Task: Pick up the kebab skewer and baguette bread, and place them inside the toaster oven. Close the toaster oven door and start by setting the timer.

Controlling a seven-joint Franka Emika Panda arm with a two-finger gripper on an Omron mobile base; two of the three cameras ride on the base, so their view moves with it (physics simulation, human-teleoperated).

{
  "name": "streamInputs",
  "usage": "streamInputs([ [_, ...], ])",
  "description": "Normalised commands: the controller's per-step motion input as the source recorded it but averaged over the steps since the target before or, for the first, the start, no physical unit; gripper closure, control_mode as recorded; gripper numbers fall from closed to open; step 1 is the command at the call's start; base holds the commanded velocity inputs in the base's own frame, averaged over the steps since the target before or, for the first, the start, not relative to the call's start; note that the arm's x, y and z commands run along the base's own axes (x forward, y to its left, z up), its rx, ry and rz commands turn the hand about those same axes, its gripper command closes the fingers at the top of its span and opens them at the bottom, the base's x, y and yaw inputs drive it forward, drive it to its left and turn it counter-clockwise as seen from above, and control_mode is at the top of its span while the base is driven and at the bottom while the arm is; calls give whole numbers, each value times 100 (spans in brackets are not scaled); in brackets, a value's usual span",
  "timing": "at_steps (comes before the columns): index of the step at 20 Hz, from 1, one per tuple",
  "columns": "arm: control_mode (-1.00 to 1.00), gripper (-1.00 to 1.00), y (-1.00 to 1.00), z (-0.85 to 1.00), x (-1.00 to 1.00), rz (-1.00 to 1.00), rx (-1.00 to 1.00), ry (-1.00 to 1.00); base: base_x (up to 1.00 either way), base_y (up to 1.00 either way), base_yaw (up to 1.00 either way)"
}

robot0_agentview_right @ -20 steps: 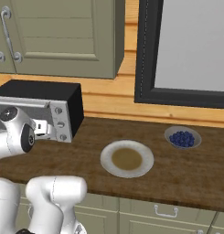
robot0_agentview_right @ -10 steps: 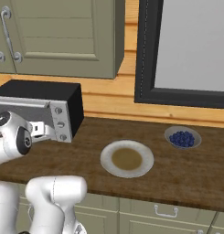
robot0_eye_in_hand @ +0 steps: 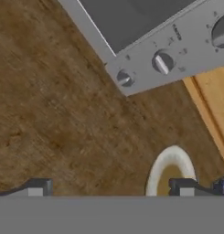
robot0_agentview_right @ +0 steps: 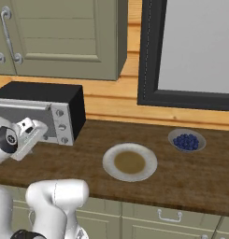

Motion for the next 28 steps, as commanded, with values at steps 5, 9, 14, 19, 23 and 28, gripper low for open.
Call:
streamInputs([
  [5,-100,-100,-3,-13,6,46,-74,36,0,0,0],
  [9,-100,-100,0,-24,22,40,-83,58,0,0,0],
  [14,-100,-100,0,-27,62,28,-62,49,0,0,0],
  [19,-100,-100,0,-3,41,26,-33,32,0,0,0],
  [23,-100,-100,-1,-19,-13,29,-27,5,0,0,0],
  [28,-100,-100,-24,-18,-9,27,-29,5,0,0,0],
])
